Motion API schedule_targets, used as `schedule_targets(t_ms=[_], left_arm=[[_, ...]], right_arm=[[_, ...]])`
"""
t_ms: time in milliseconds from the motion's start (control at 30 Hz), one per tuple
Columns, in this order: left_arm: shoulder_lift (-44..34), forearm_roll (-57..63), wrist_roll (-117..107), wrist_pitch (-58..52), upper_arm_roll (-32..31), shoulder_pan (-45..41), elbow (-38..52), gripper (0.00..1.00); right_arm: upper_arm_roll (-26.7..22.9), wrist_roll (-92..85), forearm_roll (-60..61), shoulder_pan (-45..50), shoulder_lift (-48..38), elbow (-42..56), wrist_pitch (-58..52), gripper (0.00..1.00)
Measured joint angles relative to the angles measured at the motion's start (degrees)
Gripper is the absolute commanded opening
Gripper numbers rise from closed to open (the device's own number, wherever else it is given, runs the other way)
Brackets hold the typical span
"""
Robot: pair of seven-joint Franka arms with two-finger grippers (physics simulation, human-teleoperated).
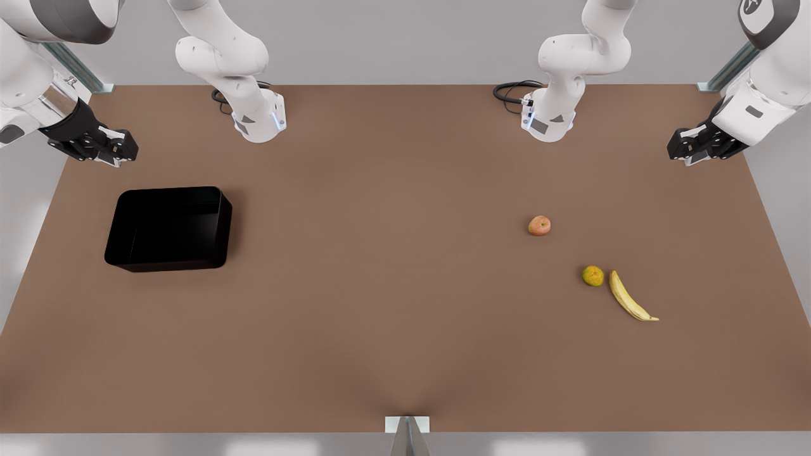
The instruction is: Place the storage box in the middle with the right arm, and place the apple in the storage box with the left arm
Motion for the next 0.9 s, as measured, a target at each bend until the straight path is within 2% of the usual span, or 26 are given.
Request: schedule_targets(t_ms=[100,200,300,833,900], left_arm=[[2.2,-0.2,0.7,4.4,1.3,-7.3,-0.5,1.00],[2.3,0.1,0.8,4.3,1.4,-3.3,-0.5,1.00],[2.2,0.7,0.8,4.0,1.4,-5.7,-0.5,1.00],[2.8,-0.5,0.2,3.4,2.2,-4.7,-0.7,1.00],[3.0,-0.6,-1.6,0.6,2.2,-4.8,-1.0,1.00]], right_arm=[[0.2,-0.9,-0.1,4.5,-0.4,-2.2,1.8,1.00],[0.2,-0.9,0.0,1.7,-0.4,-2.2,1.4,1.00],[0.2,-0.9,0.0,1.8,-0.5,-2.5,1.6,1.00],[0.2,-0.7,0.3,2.2,-4.4,-7.9,5.3,1.00],[0.2,-0.7,0.4,2.1,-4.5,-8.0,5.0,1.00]])
